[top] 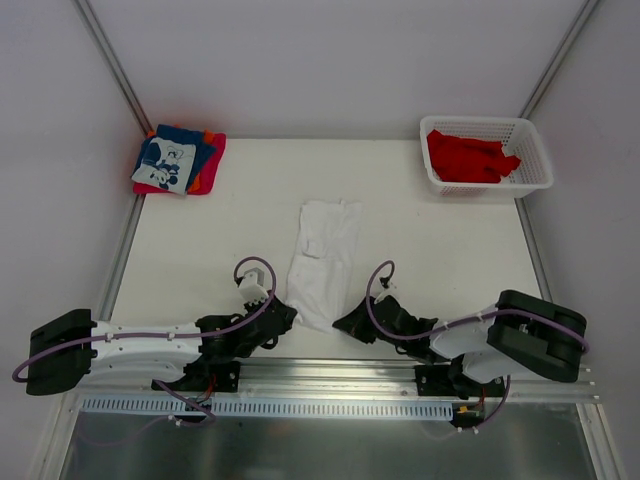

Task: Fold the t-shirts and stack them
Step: Fold the tshirt

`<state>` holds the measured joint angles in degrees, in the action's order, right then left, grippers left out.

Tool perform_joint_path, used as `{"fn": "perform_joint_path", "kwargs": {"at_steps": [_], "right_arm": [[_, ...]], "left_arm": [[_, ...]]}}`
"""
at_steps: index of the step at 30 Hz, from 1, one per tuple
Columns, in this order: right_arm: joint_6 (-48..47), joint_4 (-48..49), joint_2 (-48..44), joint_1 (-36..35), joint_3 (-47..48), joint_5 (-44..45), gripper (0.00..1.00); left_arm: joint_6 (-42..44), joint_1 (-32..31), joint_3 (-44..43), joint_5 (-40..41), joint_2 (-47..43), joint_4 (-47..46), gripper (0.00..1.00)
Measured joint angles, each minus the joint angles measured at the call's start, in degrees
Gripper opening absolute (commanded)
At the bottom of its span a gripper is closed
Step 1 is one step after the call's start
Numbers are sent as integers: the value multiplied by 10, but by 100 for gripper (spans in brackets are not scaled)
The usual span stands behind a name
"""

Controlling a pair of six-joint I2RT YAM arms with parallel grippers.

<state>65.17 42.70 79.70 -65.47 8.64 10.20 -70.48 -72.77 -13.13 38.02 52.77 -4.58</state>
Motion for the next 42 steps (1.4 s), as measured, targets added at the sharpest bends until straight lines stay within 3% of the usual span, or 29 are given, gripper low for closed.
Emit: {"fn": "perform_joint_path", "kwargs": {"at_steps": [3,9,14,18,33,42], "right_arm": [[-1,-29,-18,-4,3,3,1],[-7,-142,-89,-19,13,19,0],[-30,-292,-169,-30,49,46,1],[-50,-360,-204,-25,75,60,1],[-163,-502,-193,50,215,63,1],[-242,-552,-127,92,325,56,0]], "left_arm": [[0,0,0,0,0,-1,0],[0,0,-6,-4,-4,13,0],[24,0,-51,-10,-13,42,0],[54,0,-88,-9,-15,49,0],[137,0,-164,27,11,71,0],[198,8,-212,68,25,73,0]]}}
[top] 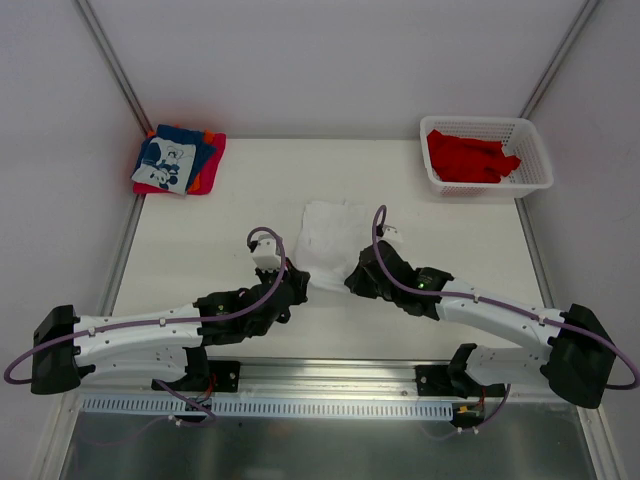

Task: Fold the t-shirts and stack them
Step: Fold the tshirt

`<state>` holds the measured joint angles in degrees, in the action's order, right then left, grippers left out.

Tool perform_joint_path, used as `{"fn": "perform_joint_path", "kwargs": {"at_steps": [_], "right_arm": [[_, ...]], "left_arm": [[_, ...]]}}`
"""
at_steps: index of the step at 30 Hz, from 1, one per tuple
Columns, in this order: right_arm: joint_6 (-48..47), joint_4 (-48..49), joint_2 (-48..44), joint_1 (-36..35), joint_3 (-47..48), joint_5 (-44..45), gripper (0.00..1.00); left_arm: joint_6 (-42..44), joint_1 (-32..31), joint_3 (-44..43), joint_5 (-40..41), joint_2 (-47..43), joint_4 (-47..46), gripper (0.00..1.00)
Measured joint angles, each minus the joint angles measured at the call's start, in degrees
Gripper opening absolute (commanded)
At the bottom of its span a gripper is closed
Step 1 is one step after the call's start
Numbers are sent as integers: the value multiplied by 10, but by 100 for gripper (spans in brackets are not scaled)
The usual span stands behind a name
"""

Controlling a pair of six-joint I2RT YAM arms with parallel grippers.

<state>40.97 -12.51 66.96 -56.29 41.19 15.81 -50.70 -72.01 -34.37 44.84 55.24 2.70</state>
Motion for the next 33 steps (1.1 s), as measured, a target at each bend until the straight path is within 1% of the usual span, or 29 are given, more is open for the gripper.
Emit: {"fn": "perform_joint_path", "kwargs": {"at_steps": [2,6,9,16,23,28,33], "right_arm": [[-13,-5,14,8,18,-3,0],[-39,-12,40,31,60,-6,1],[-59,-15,50,49,92,-10,1],[-92,-21,70,96,132,-29,1],[-110,-23,118,122,148,-55,0],[-122,-23,170,153,172,-73,0],[-139,-23,225,190,218,-86,0]], "left_arm": [[20,23,-7,-6,3,-7,0],[56,106,-8,-47,11,-35,0],[84,141,-9,-73,14,-55,0],[124,179,-40,-117,44,-85,0],[133,225,-43,-165,96,-111,0],[141,271,-51,-212,162,-154,0],[142,314,-83,-257,242,-191,0]]}}
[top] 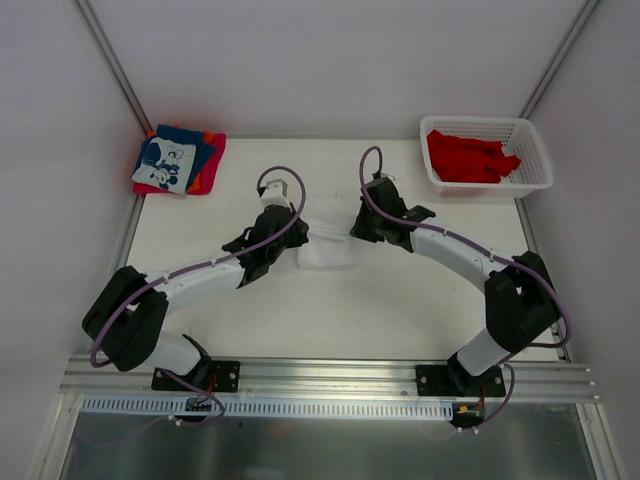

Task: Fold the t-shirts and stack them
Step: Fold the tshirt

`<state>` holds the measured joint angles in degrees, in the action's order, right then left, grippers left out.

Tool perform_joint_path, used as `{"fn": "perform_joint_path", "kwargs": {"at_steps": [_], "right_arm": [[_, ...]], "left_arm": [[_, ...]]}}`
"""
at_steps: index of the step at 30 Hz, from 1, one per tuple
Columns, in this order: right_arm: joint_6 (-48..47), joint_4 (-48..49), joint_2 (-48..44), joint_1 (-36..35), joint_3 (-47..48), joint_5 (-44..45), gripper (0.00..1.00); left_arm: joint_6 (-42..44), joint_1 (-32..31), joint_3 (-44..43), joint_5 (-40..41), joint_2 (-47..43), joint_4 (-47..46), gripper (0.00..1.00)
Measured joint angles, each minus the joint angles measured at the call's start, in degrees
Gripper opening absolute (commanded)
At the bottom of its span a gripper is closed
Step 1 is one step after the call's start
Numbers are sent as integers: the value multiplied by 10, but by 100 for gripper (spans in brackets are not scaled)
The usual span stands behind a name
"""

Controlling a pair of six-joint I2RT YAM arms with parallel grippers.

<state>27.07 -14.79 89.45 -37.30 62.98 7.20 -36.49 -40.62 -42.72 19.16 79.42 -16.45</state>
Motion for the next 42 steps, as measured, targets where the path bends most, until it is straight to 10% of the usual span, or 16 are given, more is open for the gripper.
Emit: {"fn": "perform_joint_path", "kwargs": {"at_steps": [42], "right_arm": [[-72,-44,293,86,358,-105,0]], "left_arm": [[31,109,-147,-92,150,-60,0]]}}
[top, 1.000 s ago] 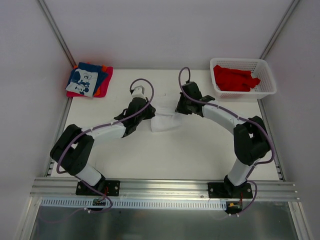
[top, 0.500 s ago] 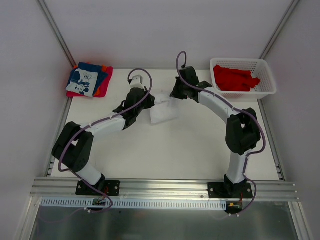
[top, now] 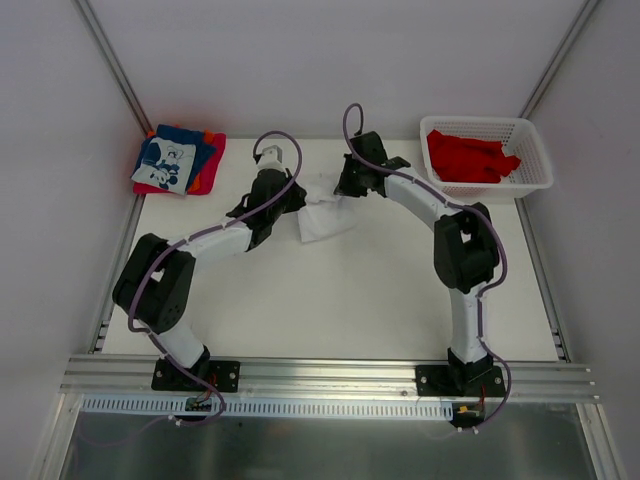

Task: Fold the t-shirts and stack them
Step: Fold the tshirt

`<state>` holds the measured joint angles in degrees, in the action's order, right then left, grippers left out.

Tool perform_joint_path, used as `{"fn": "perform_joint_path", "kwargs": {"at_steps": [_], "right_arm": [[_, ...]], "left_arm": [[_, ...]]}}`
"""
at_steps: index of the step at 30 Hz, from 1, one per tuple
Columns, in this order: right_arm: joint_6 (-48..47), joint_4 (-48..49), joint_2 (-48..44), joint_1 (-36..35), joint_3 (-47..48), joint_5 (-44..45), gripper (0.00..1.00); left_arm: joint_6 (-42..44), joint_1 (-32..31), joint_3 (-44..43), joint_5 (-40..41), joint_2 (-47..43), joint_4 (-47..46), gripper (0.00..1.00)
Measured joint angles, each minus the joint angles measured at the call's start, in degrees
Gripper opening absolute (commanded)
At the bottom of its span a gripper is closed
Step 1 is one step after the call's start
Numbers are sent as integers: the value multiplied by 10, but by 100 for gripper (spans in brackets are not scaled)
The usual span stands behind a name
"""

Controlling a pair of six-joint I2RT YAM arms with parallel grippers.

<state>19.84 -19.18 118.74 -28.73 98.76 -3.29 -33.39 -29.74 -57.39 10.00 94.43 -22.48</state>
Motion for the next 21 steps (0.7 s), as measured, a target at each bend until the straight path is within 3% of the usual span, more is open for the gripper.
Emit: {"fn": "perform_joint_path", "kwargs": {"at_steps": [21], "right_arm": [[-14,-45,169,23,245,-22,1]], "left_arm": [[-4,66,-43,-74,123,-68,0]]}}
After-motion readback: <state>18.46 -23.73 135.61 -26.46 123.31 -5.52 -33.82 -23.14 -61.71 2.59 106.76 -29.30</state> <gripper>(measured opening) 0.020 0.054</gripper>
